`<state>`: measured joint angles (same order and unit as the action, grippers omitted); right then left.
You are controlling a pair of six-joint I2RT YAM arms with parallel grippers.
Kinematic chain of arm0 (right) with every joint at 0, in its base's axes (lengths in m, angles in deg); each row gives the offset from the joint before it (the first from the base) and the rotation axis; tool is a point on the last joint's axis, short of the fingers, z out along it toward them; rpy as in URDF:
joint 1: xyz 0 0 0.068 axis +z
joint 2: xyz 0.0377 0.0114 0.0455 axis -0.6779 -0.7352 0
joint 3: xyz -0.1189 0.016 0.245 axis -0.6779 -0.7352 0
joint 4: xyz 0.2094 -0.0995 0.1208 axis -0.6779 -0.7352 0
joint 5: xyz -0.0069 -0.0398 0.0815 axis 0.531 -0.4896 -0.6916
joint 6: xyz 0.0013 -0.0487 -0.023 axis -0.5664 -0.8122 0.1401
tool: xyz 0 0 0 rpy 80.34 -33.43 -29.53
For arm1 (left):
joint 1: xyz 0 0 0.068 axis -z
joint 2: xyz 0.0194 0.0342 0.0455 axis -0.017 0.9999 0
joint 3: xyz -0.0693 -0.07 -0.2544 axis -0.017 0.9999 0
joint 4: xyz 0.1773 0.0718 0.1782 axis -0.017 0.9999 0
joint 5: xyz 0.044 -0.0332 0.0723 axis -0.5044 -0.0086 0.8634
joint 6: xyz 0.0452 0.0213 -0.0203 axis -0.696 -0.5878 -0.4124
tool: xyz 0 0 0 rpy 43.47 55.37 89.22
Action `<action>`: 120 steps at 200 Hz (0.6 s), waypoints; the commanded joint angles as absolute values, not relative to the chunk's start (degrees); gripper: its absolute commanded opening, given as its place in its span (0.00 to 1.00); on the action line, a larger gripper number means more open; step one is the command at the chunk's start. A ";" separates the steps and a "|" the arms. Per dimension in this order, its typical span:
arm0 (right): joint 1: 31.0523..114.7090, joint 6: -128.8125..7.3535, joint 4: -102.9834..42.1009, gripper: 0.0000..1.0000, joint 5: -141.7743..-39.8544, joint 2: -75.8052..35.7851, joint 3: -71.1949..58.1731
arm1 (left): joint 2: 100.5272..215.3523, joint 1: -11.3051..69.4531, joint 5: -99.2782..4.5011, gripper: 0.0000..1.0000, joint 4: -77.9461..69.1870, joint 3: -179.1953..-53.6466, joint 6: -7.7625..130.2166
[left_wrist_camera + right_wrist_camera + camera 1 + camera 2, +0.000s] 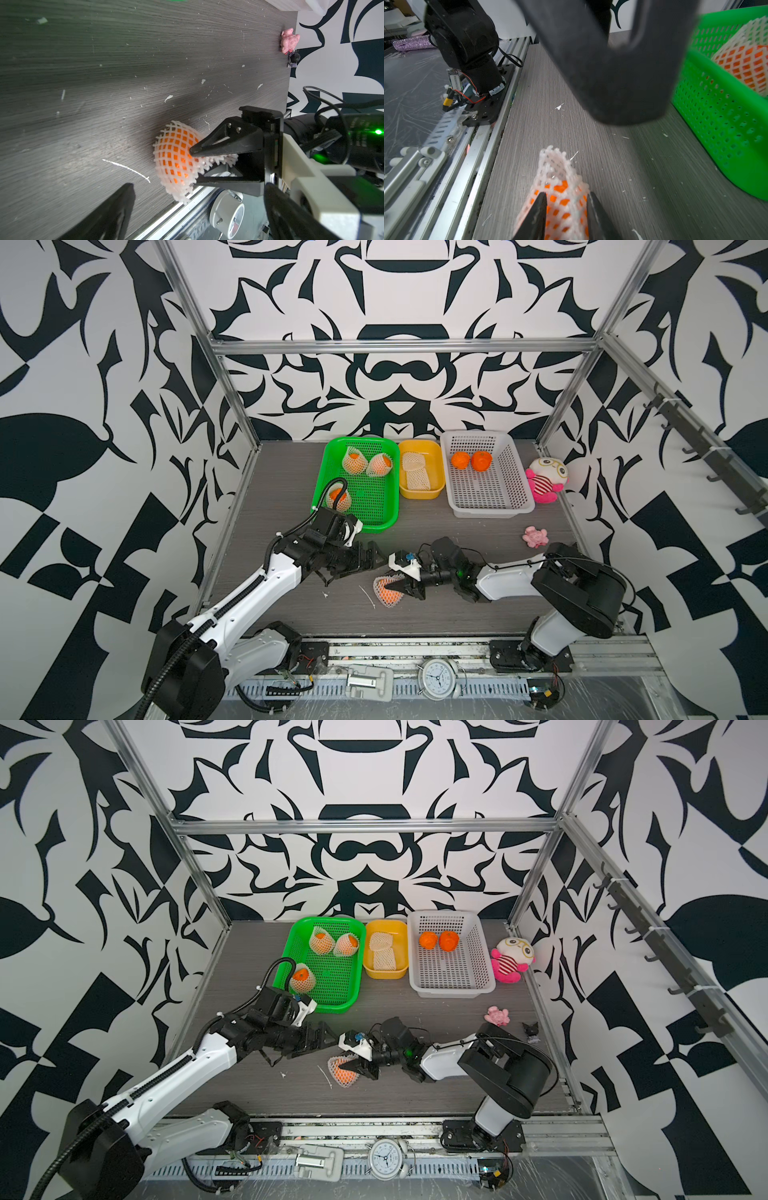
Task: Remove foam nets from oranges
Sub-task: Remove the foam net from the orange.
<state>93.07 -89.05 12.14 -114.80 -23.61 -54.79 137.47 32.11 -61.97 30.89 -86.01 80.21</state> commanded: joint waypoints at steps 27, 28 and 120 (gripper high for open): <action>93.32 -89.47 11.34 0.33 -114.46 -19.08 -53.35 | 135.51 31.91 -61.35 0.99 29.54 -84.98 80.31; 93.36 -89.46 11.28 0.33 -114.43 -19.01 -53.36 | 135.46 31.91 -61.26 0.99 29.48 -85.02 80.31; 93.34 -87.29 11.11 0.18 -113.01 -16.46 -53.30 | 132.59 31.88 -59.85 0.99 29.22 -84.80 79.28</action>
<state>93.09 -88.66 9.75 -113.45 -18.83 -54.79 134.48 32.11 -60.74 29.78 -85.82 80.15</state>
